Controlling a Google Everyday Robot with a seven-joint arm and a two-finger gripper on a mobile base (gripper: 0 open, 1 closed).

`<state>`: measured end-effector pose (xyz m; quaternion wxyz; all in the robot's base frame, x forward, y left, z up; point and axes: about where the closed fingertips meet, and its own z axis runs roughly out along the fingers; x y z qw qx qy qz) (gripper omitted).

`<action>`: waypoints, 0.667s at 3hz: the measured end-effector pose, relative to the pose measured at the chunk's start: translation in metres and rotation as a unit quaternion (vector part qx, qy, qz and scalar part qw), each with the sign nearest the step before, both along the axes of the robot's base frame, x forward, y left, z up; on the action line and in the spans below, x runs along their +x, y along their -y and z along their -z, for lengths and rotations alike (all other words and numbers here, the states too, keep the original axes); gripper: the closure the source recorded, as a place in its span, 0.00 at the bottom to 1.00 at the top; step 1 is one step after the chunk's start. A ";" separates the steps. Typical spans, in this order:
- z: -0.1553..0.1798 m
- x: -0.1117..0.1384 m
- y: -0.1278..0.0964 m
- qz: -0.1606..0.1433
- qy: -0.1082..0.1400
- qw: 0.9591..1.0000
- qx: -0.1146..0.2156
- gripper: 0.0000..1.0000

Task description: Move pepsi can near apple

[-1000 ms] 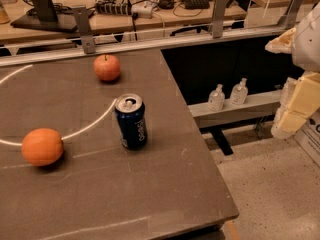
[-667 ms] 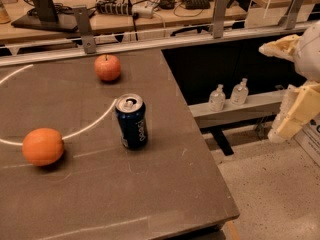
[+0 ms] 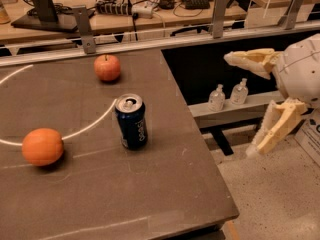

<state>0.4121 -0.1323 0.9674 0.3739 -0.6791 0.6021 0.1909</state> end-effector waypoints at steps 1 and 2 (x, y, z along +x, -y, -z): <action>-0.019 -0.006 -0.020 -0.013 -0.001 0.999 0.045 0.00; -0.011 -0.008 -0.024 -0.007 -0.012 0.997 0.077 0.00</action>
Offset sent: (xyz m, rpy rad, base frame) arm -0.0105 0.0250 -0.0015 0.2595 0.0660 -0.0114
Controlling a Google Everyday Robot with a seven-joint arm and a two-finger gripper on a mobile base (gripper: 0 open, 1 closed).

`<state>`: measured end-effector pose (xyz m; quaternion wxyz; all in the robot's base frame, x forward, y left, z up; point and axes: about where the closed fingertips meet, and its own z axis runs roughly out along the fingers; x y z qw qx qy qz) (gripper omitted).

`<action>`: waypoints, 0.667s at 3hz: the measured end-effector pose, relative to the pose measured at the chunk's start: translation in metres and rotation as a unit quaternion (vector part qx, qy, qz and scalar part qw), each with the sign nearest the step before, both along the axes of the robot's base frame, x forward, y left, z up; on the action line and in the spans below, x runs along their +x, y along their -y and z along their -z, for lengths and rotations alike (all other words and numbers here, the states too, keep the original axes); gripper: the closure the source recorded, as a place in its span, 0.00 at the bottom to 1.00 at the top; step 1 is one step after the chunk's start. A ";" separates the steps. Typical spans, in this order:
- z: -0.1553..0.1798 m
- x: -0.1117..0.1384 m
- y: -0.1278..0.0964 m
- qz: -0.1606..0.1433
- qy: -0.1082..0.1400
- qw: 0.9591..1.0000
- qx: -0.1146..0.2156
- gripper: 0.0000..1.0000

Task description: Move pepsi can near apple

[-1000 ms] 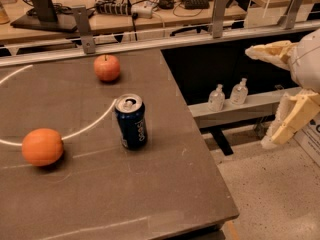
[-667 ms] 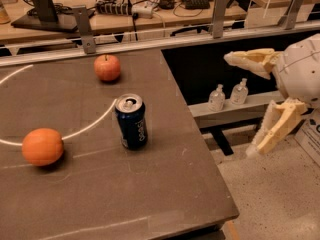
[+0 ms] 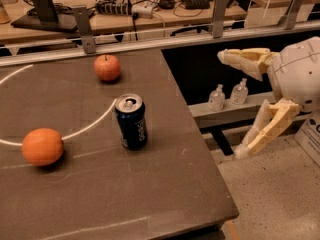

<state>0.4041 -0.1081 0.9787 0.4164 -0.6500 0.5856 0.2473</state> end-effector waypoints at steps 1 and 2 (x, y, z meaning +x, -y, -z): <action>0.020 0.008 -0.031 -0.015 -0.014 0.999 0.050 0.00; 0.036 0.016 -0.061 -0.025 -0.034 0.997 0.072 0.00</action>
Offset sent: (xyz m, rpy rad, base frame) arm 0.0278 0.0918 -0.0586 0.2031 0.1262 0.0639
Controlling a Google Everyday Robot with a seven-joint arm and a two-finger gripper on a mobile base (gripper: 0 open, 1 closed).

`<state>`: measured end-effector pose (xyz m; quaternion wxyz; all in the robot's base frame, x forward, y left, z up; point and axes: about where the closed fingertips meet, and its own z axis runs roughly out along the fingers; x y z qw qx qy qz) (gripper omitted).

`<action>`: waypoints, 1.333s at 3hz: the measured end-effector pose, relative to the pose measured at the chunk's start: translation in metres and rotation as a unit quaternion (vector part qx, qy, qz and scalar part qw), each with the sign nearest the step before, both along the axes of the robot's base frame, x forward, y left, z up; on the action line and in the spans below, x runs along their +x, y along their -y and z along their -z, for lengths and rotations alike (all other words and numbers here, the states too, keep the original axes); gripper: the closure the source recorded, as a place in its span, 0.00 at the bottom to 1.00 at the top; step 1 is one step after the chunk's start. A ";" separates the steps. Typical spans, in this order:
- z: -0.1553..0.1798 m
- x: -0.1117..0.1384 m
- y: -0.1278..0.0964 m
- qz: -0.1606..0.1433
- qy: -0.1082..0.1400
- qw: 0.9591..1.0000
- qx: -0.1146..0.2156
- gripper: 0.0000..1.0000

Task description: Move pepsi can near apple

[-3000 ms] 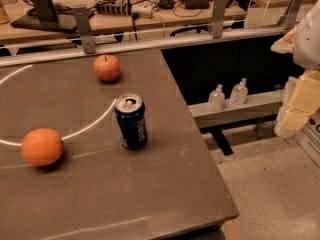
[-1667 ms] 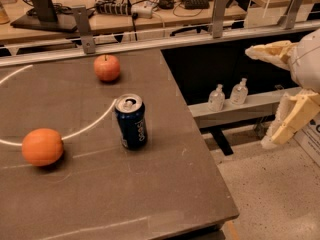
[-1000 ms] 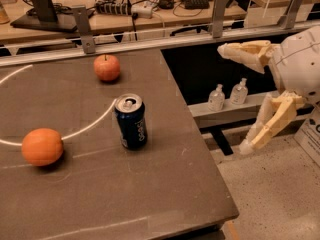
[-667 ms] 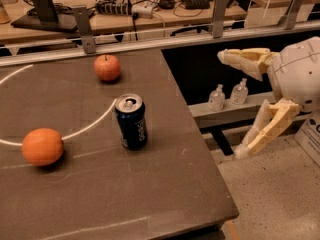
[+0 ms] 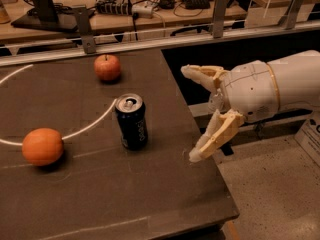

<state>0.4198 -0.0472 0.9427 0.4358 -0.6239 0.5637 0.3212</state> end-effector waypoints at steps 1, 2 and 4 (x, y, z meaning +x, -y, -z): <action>0.029 0.012 -0.032 0.018 -0.034 0.999 0.028 0.00; 0.046 0.022 -0.050 0.029 -0.051 0.997 0.045 0.00; 0.071 0.031 -0.099 -0.002 -0.088 0.993 0.075 0.00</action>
Offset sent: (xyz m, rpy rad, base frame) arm 0.0378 0.0669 -0.0703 0.1326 0.1504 -0.0928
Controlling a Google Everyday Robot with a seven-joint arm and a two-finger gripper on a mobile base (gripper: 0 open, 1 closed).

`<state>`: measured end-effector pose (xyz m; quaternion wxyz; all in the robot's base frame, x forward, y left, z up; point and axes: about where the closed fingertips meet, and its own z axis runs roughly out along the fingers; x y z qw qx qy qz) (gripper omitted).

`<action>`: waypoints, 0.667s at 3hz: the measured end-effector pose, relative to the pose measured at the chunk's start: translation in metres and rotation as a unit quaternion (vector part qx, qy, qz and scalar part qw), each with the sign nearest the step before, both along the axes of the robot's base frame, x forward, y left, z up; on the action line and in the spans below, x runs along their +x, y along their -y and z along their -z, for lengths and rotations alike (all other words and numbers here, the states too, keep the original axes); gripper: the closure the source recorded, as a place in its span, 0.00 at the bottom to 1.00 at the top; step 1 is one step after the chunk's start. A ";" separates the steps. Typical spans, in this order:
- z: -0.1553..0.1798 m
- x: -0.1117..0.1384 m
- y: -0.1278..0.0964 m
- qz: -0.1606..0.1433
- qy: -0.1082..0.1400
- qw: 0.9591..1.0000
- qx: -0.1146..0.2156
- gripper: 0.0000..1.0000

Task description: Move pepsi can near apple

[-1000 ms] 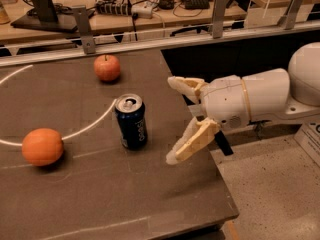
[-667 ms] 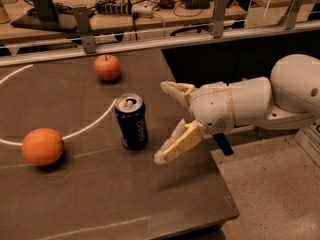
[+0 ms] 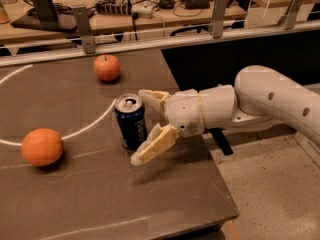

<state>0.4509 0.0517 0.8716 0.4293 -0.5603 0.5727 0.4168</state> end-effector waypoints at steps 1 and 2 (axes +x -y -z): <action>0.003 0.001 -0.016 -0.020 -0.001 1.000 0.011 0.15; 0.000 0.005 -0.020 -0.027 0.006 0.999 0.021 0.38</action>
Offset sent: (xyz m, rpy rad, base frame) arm 0.0121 0.0214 0.0019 0.0654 -0.0249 0.0635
